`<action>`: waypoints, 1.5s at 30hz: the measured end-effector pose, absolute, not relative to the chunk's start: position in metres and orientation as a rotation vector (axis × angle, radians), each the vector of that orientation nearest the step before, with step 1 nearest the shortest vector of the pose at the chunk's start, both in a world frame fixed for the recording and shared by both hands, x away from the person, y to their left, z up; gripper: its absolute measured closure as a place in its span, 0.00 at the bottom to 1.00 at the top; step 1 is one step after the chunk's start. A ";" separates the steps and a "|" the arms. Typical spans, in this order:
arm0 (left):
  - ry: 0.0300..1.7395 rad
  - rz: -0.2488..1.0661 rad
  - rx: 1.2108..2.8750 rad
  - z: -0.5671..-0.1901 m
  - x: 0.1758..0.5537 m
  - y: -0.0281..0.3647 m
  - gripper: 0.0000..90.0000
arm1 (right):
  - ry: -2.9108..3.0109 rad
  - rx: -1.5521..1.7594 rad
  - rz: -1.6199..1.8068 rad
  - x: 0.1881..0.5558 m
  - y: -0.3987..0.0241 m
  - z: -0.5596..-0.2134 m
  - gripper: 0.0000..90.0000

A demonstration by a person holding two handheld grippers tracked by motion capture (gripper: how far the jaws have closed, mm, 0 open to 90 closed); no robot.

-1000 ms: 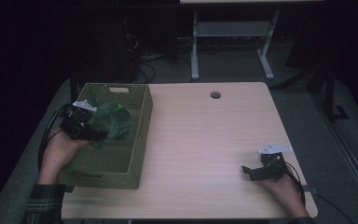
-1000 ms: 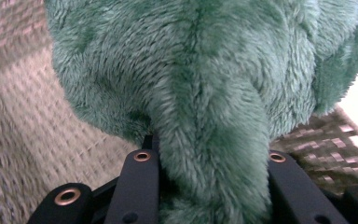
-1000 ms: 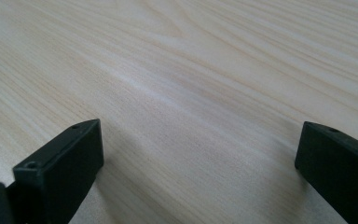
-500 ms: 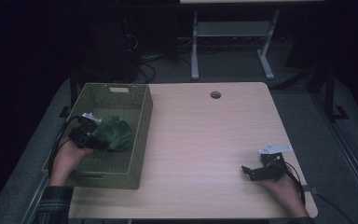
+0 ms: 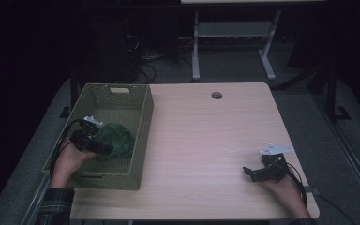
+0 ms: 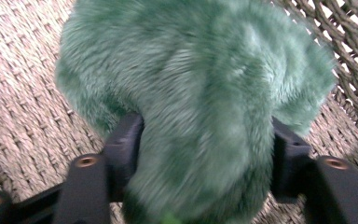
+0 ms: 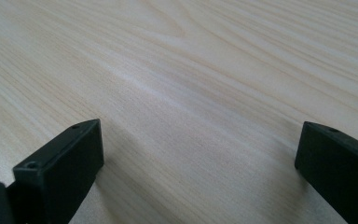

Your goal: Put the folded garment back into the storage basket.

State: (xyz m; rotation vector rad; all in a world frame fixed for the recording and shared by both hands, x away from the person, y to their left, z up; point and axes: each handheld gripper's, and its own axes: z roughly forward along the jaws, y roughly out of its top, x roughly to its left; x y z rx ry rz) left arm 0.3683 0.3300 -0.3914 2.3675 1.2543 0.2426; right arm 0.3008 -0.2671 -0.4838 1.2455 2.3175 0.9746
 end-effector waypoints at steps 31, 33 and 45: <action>0.964 0.328 2.203 -0.317 0.346 0.246 0.21 | 2.318 1.247 0.975 0.301 -0.267 -0.484 0.01; 0.942 0.324 2.194 -0.316 0.345 0.234 0.21 | 2.318 1.246 0.975 0.301 -0.267 -0.484 0.01; 0.798 0.284 2.177 -0.320 0.344 0.164 0.21 | 2.318 1.248 0.975 0.301 -0.267 -0.484 0.01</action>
